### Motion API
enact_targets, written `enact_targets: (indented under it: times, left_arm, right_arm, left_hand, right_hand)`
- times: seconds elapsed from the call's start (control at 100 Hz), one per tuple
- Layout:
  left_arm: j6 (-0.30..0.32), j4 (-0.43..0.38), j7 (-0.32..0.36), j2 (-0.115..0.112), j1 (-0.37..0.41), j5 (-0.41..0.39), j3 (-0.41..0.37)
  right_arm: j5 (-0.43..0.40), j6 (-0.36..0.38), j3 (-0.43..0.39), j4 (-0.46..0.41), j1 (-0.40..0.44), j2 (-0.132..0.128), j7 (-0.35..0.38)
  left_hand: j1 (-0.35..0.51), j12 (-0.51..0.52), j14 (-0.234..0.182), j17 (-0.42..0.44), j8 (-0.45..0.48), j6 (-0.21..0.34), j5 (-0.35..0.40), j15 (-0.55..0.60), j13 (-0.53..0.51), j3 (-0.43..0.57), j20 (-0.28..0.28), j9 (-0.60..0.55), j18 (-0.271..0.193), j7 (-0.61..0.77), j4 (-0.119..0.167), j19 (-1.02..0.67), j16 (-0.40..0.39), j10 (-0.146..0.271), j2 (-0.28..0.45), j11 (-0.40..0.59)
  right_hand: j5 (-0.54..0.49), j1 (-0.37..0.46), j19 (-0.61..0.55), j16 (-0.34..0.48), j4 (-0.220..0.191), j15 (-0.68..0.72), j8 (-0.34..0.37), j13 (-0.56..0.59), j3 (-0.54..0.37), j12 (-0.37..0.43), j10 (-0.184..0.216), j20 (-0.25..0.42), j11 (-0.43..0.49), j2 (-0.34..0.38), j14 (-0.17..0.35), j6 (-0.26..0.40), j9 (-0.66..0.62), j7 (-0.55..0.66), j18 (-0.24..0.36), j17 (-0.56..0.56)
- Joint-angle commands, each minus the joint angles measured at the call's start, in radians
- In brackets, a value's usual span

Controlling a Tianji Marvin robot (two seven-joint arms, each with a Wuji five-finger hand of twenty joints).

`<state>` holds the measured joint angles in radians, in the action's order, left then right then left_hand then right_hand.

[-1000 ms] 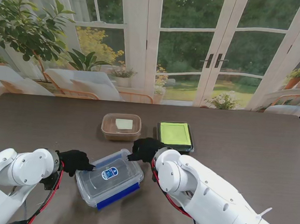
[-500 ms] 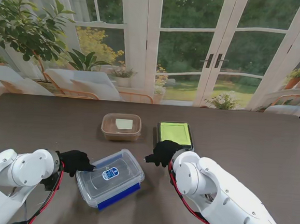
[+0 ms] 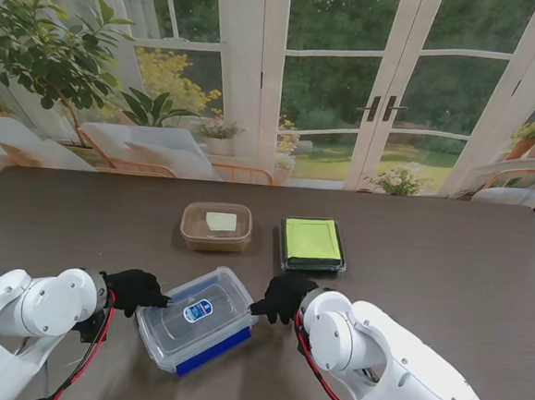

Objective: Pair container bodies with their lids

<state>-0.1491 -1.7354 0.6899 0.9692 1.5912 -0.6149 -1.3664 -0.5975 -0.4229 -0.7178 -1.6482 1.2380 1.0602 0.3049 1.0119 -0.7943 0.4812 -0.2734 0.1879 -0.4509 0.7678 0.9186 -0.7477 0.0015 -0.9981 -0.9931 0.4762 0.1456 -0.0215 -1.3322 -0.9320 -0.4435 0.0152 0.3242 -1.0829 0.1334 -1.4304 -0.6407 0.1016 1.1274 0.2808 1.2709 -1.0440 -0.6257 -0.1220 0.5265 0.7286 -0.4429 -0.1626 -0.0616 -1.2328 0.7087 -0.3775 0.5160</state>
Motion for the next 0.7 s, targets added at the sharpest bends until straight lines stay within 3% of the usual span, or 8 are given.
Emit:
enact_targets:
  times: [0.0,0.32,0.69]
  left_arm:
    - [-0.008,-0.015,0.021,0.006,0.007,-0.001,0.002]
    - [-0.042,-0.061,0.022,0.007,0.044,-0.023,-0.012]
    - [-0.086,-0.095,0.021,0.008,0.075,-0.032,-0.010]
  right_arm:
    - [0.013,0.000,0.010,0.002,-0.002,0.012,0.011]
    - [0.049,-0.003,0.048,0.009,-0.020,0.021,-0.004]
    - [0.048,0.014,0.119,0.036,-0.081,0.035,-0.017]
  left_hand:
    - [-0.010,-0.008,0.031,0.000,0.002,0.015,0.005,0.009,-0.013,-0.013,0.009,-0.001,-0.045,-0.001,0.021,-0.019,-0.004,-0.022,0.048,0.010]
    - [-0.011,-0.008,0.031,0.000,-0.001,0.007,0.004,0.009,-0.014,-0.013,0.009,-0.003,-0.044,-0.002,0.021,-0.019,-0.003,-0.023,0.048,0.012]
    - [-0.014,-0.006,0.030,0.002,-0.004,0.002,-0.001,0.008,-0.014,-0.014,0.009,-0.001,-0.045,-0.004,0.021,-0.018,-0.003,-0.024,0.049,0.011]
  right_hand:
    - [0.013,-0.016,-0.023,-0.010,-0.027,0.023,-0.007,0.035,-0.001,-0.016,-0.007,-0.020,-0.010,0.022,-0.009,0.009,-0.036,-0.009,-0.039,0.275]
    - [-0.004,0.027,-0.021,-0.010,-0.029,0.027,-0.007,0.035,-0.047,-0.016,0.001,-0.024,-0.025,0.000,-0.002,-0.010,-0.049,-0.008,-0.043,0.272]
    - [0.072,0.163,-0.006,0.001,0.011,0.000,-0.005,0.041,-0.141,-0.023,0.052,-0.031,-0.024,-0.156,0.069,-0.013,-0.001,-0.024,0.010,0.263]
